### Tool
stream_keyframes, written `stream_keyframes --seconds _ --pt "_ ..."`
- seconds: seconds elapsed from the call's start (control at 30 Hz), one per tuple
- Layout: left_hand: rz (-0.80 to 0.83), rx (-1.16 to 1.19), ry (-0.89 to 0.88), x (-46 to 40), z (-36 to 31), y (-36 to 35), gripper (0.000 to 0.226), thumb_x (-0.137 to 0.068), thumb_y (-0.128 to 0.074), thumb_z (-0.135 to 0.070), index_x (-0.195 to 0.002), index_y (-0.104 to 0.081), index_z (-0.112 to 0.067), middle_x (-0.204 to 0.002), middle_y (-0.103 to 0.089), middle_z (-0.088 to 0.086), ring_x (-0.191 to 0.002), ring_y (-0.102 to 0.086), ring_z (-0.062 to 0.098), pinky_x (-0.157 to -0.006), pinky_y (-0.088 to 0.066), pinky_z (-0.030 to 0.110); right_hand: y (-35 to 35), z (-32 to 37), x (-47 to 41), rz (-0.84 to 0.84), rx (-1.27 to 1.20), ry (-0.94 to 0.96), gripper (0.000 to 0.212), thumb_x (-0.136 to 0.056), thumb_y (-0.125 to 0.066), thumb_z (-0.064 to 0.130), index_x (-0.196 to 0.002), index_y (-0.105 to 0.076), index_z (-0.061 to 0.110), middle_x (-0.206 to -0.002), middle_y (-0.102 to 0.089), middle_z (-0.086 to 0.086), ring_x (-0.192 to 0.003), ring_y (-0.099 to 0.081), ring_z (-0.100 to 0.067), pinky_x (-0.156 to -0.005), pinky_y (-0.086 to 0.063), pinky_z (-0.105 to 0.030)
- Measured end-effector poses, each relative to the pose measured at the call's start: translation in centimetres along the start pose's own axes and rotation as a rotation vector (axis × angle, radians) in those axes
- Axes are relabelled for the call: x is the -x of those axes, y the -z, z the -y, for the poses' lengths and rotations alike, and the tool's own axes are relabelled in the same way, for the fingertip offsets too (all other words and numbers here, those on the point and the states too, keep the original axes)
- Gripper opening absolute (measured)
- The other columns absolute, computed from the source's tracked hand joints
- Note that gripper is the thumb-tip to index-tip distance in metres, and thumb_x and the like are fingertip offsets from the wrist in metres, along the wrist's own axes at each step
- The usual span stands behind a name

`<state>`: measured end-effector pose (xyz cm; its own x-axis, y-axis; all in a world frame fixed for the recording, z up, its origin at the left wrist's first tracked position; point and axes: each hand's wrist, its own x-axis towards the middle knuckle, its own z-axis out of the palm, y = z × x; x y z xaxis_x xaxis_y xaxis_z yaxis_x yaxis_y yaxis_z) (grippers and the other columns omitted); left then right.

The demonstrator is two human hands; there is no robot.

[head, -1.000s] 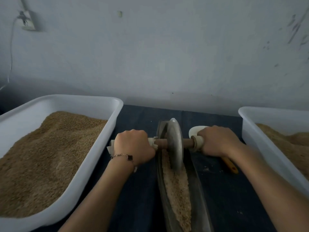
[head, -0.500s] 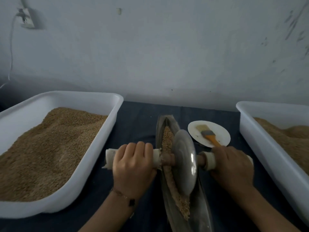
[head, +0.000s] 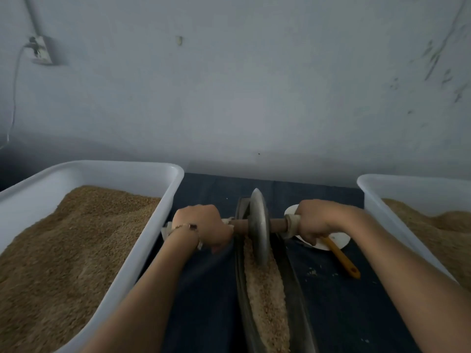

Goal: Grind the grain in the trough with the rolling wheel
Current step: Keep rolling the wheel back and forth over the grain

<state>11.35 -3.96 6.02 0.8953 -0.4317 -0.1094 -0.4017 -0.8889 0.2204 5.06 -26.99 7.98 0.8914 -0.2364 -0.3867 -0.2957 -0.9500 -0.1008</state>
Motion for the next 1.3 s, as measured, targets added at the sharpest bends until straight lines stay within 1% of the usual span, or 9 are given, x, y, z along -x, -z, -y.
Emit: stream_keyframes --seconds 0.13,0.3,0.47,0.63,0.83,0.93,1.0,1.13,1.3 --pt "-0.471 -0.016 -0.046 4.9 0.6 -4.3 0.024 -0.073 -0.065 -0.041 -0.064 -0.059 -0.019 -0.059 -0.057 -0.006 -0.054 -0.055 0.013 -0.053 -0.043 0.024 -3.1 0.5 4.1 -0.584 0.302 0.168 0.014 -0.065 -0.064 0.029 -0.068 -0.051 0.027 -0.062 -0.050 0.009 -0.052 -0.046 -0.011 -0.048 -0.027 -0.023" --pt "-0.969 -0.206 -0.296 11.2 0.7 -8.0 0.024 -0.066 -0.072 -0.014 -0.058 -0.049 -0.015 -0.053 -0.047 0.002 -0.046 -0.045 0.020 -0.050 -0.035 0.028 -10.9 -1.6 9.4 -1.231 0.251 0.359 0.030 -0.047 -0.081 0.011 -0.062 -0.055 0.010 -0.054 -0.052 -0.007 -0.046 -0.049 -0.023 -0.047 -0.036 -0.028" --pt "-0.900 -0.192 -0.350 11.0 0.1 -6.9 0.027 -0.057 -0.073 -0.013 -0.054 -0.046 -0.016 -0.049 -0.045 0.001 -0.042 -0.042 0.018 -0.048 -0.029 0.026 -10.8 -2.0 8.9 -1.099 0.219 0.303 0.035 -0.044 -0.084 0.017 -0.063 -0.054 0.015 -0.053 -0.053 -0.002 -0.044 -0.049 -0.023 -0.045 -0.028 -0.025" --pt "-0.446 -0.197 -0.109 4.7 0.4 -3.7 0.032 -0.078 -0.054 -0.050 -0.062 -0.045 -0.024 -0.060 -0.049 -0.011 -0.051 -0.043 0.005 -0.047 -0.027 0.023 -4.9 -1.3 3.5 -0.552 0.280 0.121 0.010 -0.068 -0.053 0.034 -0.072 -0.050 0.026 -0.064 -0.047 0.010 -0.058 -0.048 -0.013 -0.046 -0.023 -0.026" --pt "-0.043 -0.116 -0.047 0.0 -0.9 0.3 0.015 -0.051 -0.066 -0.031 -0.051 -0.061 -0.017 -0.057 -0.060 -0.003 -0.056 -0.057 0.015 -0.052 -0.040 0.023 -1.3 -1.4 -0.6 0.018 -0.127 0.037 0.014 -0.058 -0.071 0.008 -0.065 -0.063 0.017 -0.071 -0.062 -0.004 -0.067 -0.058 -0.017 -0.052 -0.042 -0.026" --pt "-0.118 -0.086 -0.017 1.5 -0.8 -0.4 0.024 -0.070 -0.061 -0.040 -0.059 -0.059 -0.019 -0.059 -0.059 -0.004 -0.056 -0.056 0.013 -0.053 -0.040 0.023 -1.9 -1.0 0.6 -0.156 0.006 0.043 0.010 -0.063 -0.066 0.020 -0.065 -0.058 0.026 -0.069 -0.059 0.004 -0.064 -0.055 -0.013 -0.051 -0.037 -0.026" --pt "-0.354 -0.128 -0.036 4.3 -0.4 -2.5 0.028 -0.078 -0.057 -0.047 -0.066 -0.056 -0.021 -0.060 -0.054 -0.006 -0.054 -0.050 0.010 -0.051 -0.036 0.023 -3.6 -0.8 2.8 -0.478 0.193 0.104 0.008 -0.065 -0.058 0.029 -0.067 -0.052 0.026 -0.067 -0.055 0.008 -0.056 -0.047 -0.011 -0.049 -0.031 -0.025" --pt "-0.789 -0.169 -0.269 11.6 -0.4 -6.5 0.024 -0.061 -0.072 -0.020 -0.057 -0.049 -0.016 -0.052 -0.048 0.001 -0.045 -0.045 0.019 -0.049 -0.035 0.028 -11.0 -1.6 8.9 -1.119 0.205 0.262 0.031 -0.047 -0.080 0.017 -0.064 -0.055 0.012 -0.055 -0.053 -0.005 -0.045 -0.046 -0.022 -0.049 -0.031 -0.025" --pt "-0.864 -0.186 -0.393 12.3 -0.5 -6.3 0.024 -0.051 -0.071 -0.016 -0.052 -0.048 -0.016 -0.048 -0.046 0.000 -0.041 -0.043 0.018 -0.046 -0.035 0.027 -12.8 -2.3 11.2 -1.104 0.133 0.267 0.040 -0.037 -0.085 0.012 -0.057 -0.051 0.016 -0.049 -0.047 -0.001 -0.040 -0.040 -0.019 -0.051 -0.015 -0.017"
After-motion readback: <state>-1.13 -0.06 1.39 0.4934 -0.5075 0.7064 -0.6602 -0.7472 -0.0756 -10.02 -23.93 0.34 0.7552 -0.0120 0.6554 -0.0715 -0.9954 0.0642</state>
